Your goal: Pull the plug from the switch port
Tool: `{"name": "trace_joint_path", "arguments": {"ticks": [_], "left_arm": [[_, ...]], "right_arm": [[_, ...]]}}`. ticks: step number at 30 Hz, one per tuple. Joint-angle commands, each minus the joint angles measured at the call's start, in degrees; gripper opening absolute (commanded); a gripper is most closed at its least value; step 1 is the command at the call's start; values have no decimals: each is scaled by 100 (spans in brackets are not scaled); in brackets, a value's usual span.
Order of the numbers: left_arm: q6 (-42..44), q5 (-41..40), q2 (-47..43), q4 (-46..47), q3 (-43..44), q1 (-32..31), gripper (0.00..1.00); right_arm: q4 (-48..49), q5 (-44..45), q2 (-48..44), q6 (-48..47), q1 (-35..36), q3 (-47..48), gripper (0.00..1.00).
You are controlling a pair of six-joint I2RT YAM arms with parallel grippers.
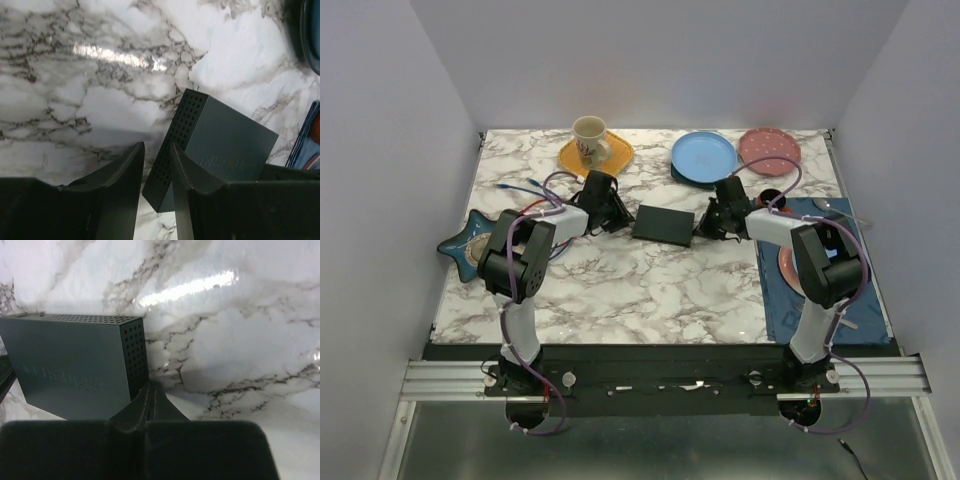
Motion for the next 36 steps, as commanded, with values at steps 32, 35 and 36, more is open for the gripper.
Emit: {"name": "trace_joint_path", "arguments": {"ticks": [32,35,36], "left_arm": [[609,-3042,-4560,-2099,-1594,-523,99],[511,-2955,-4508,-2143,-1585,-522,99],[546,-2885,-4473,-2065,-1603,-522,99]], "right_arm": [[-325,2017,-5146,-1736,922,-2062,53],[217,1833,-5664,-1823,948,-2316,100],[429,1807,-5779,-1876,966,-2578,100]]}}
